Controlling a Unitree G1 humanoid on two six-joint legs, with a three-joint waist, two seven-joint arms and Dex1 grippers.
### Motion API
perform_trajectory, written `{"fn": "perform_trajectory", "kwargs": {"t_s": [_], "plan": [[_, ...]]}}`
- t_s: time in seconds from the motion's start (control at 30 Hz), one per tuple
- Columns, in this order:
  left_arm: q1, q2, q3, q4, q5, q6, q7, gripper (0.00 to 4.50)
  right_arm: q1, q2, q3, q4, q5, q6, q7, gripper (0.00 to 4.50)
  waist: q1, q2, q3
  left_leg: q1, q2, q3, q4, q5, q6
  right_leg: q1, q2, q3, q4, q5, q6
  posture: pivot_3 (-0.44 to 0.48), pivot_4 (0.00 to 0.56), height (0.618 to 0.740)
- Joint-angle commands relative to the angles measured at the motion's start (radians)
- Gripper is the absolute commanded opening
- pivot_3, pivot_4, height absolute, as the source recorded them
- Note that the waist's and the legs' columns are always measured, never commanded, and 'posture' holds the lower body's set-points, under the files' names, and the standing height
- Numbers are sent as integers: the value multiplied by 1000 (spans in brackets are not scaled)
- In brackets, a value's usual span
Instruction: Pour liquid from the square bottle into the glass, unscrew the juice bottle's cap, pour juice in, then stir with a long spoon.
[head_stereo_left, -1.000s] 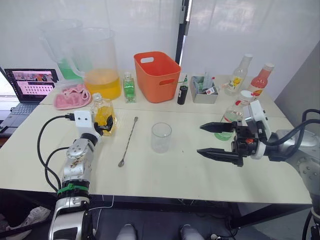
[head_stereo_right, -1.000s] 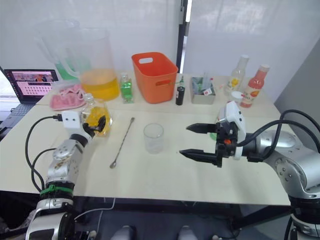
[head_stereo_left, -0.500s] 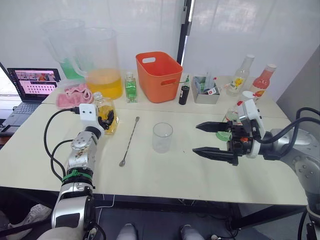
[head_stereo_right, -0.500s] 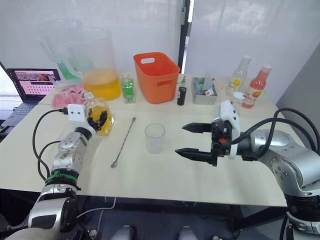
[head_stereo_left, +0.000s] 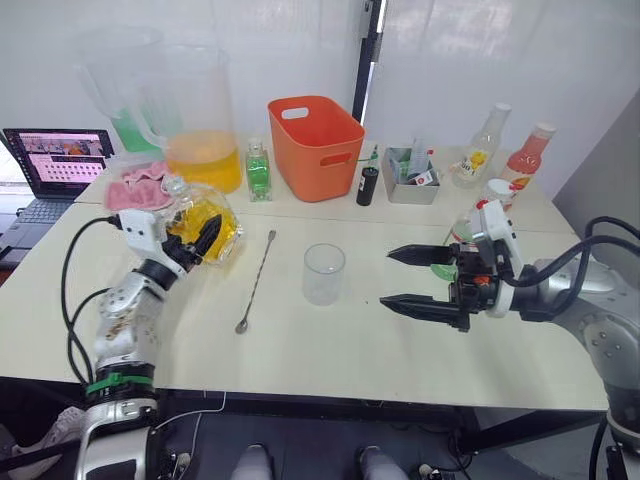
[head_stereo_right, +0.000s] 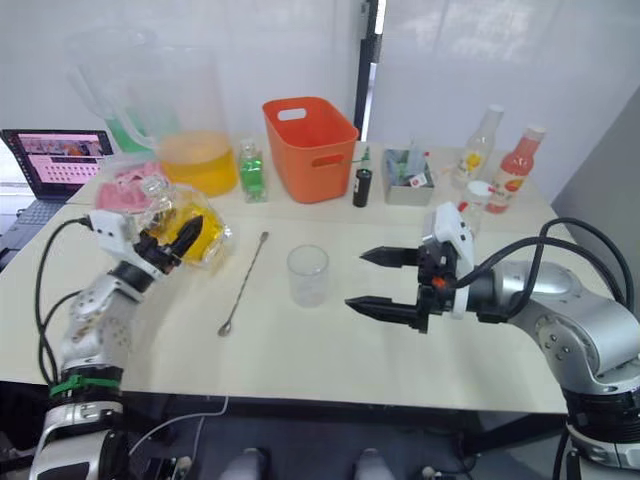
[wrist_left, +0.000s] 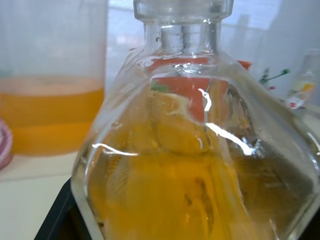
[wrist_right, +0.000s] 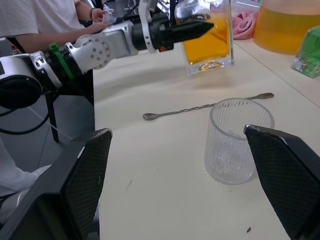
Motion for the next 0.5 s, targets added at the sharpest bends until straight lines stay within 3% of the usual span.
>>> {"fn": "perform_trajectory", "kwargs": {"t_s": [0.03, 0.2, 0.5], "plan": [[-6, 86, 7, -125, -111, 63, -190, 2819, -14, 2, -8, -5, 11, -1, 0, 4500, 0, 0, 0, 0, 0, 0, 0, 0, 0, 0, 0, 0, 0, -1, -1, 0, 150, 731], [5, 189, -33, -151, -179, 206, -397, 2819, -11, 0, -14, 4, 8, -2, -3, 4500, -2, 0, 0, 0, 0, 0, 0, 0, 0, 0, 0, 0, 0, -4, -2, 0, 150, 731], [52, 227, -147, -234, -171, 301, -602, 2819, 15, -3, -29, -26, 16, 13, -42, 4500, -2, 0, 0, 0, 0, 0, 1, 0, 0, 0, 0, 0, 0, -4, -2, 0, 150, 731]]}}
